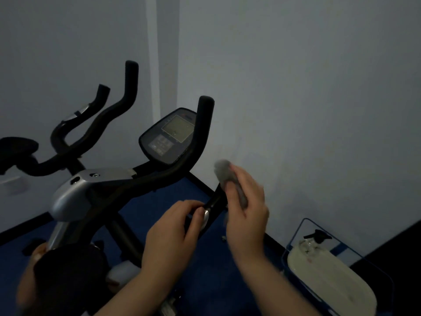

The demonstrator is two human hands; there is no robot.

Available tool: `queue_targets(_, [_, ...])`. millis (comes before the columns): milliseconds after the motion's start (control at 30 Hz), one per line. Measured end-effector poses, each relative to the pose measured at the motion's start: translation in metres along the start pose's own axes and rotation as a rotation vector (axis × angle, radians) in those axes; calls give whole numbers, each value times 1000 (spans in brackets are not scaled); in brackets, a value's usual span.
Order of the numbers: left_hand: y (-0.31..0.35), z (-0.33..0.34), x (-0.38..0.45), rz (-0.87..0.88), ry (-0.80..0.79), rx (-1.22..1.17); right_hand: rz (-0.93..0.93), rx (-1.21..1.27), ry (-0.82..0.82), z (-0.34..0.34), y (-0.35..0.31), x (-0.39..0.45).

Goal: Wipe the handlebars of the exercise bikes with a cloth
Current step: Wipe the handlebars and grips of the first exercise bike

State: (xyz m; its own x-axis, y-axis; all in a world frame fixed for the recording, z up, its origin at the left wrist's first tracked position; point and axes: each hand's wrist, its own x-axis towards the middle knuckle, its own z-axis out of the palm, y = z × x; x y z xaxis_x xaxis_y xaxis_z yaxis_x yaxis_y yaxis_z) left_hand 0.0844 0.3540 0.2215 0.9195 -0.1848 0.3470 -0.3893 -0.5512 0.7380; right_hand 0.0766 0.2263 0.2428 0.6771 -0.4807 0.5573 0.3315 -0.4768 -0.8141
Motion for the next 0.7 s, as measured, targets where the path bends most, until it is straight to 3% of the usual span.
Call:
queue_targets(67, [-1, 0, 0, 9, 5, 3, 169, 159, 168, 9, 3, -31])
queue_targets(133, [-2, 1, 1, 7, 6, -13, 249, 226, 228, 16, 2, -37])
queue_targets(267, [-3, 2, 1, -13, 32, -66, 279, 321, 259, 15, 0, -11])
queue_targets(467, [-3, 0, -1, -38, 23, -113, 417, 323, 262, 25, 1, -53])
queue_targets(567, [-3, 2, 1, -34, 35, -91, 261, 273, 249, 20, 6, -25])
queue_targets(700, [-3, 1, -4, -39, 65, -104, -215, -126, 72, 10, 14, -21])
